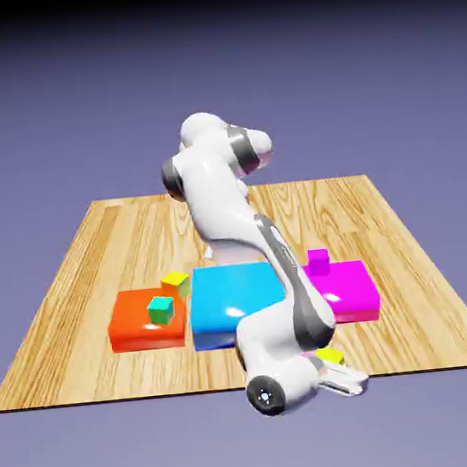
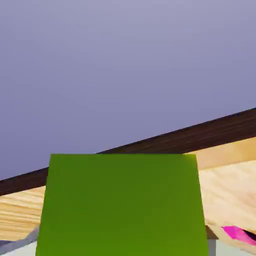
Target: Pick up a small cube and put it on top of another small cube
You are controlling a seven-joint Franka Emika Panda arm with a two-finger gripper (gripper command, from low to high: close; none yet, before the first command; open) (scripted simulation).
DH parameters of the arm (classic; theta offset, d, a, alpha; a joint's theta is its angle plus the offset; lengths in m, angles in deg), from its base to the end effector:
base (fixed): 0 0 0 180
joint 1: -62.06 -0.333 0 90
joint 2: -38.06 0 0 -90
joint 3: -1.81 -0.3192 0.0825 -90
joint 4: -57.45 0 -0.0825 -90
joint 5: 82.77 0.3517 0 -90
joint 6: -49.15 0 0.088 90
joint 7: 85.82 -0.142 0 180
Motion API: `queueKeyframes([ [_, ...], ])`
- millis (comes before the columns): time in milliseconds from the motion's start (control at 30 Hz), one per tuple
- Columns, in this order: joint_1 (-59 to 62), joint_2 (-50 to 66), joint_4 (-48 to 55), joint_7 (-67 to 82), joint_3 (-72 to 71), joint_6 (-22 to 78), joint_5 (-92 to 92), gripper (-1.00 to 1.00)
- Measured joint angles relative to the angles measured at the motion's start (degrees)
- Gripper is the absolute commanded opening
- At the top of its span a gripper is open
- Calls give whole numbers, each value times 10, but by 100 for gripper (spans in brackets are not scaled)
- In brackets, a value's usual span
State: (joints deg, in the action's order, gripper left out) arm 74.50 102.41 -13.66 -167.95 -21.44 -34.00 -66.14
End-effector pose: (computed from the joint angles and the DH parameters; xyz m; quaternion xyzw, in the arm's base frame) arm 0.5882 0.1140 0.1042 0.6569 -0.5495 -0.5143 0.0450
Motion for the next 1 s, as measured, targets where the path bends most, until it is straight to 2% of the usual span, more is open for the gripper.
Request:
queueKeyframes([
  [67,2,6,41,-9,0,36,-2,-100],
  [100,-1,-5,30,-2,-8,42,-12,-100],
  [900,-94,-349,-460,235,-252,99,-304,-100],
  [1000,-85,-353,-502,235,-250,63,-309,-100],
])
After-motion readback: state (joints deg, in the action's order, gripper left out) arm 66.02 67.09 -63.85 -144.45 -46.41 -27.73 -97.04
